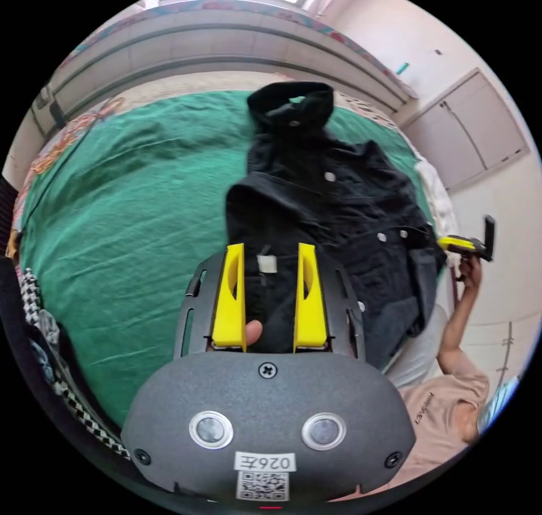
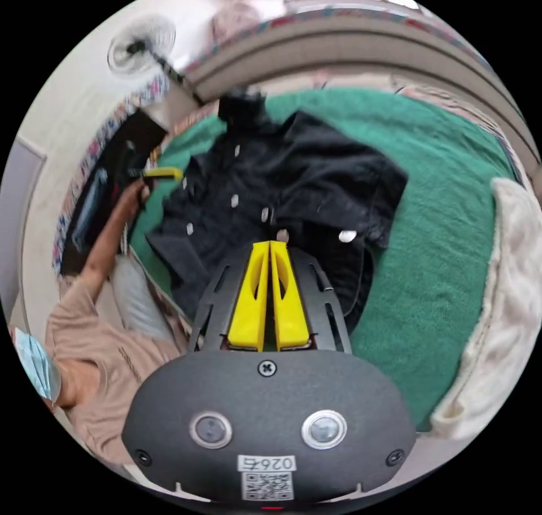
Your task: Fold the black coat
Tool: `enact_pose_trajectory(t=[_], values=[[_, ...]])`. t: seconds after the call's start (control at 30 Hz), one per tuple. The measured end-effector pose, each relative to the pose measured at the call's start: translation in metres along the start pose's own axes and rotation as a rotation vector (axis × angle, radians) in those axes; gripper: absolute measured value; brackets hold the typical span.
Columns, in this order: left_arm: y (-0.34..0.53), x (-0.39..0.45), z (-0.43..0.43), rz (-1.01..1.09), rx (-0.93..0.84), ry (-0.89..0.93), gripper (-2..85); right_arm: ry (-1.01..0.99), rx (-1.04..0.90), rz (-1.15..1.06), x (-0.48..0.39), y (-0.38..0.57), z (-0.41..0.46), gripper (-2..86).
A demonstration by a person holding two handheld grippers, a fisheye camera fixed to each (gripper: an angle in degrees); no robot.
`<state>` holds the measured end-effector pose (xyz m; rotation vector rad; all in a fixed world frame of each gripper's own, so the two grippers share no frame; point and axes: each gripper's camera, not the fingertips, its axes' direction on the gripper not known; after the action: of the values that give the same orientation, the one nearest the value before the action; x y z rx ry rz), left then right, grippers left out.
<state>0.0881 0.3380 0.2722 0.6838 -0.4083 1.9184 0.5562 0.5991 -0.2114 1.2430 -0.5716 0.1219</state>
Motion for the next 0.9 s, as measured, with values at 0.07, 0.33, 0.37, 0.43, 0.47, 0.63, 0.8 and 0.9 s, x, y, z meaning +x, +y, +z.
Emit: enact_pose_trajectory(t=[0.07,0.33,0.37,0.43,0.47,0.63,0.8,0.9], values=[[-0.01,-0.006,0.016,-0.028,-0.04,-0.025,15.3,-0.043,0.161,0.058,0.026,-0.001,-0.033,-0.9],[-0.015,0.032,0.004,0.063,-0.001,-0.086,7.0,-0.015,0.086,0.118,0.097,-0.06,-0.029,-0.9],[-0.009,0.036,-0.004,0.079,0.083,-0.075,5.5,-0.018,0.102,0.111,0.097,-0.063,-0.035,-0.9],[-0.011,0.039,0.002,0.091,0.074,-0.114,6.5,-0.025,0.158,0.082,0.098,-0.071,-0.055,-0.9],[-0.018,0.038,0.015,0.091,0.01,-0.123,8.4,-0.024,0.17,0.079,0.099,-0.073,-0.059,-0.9],[-0.025,0.035,0.032,0.153,-0.078,-0.146,9.6,0.04,0.134,0.118,0.139,-0.1,-0.065,-0.9],[0.002,-0.024,0.008,0.093,0.005,0.042,0.5,0.137,0.153,0.177,0.18,-0.102,-0.093,-0.9],[0.027,-0.065,0.002,0.049,0.003,0.13,0.0,0.152,0.245,0.212,0.203,-0.091,-0.127,-0.9]])
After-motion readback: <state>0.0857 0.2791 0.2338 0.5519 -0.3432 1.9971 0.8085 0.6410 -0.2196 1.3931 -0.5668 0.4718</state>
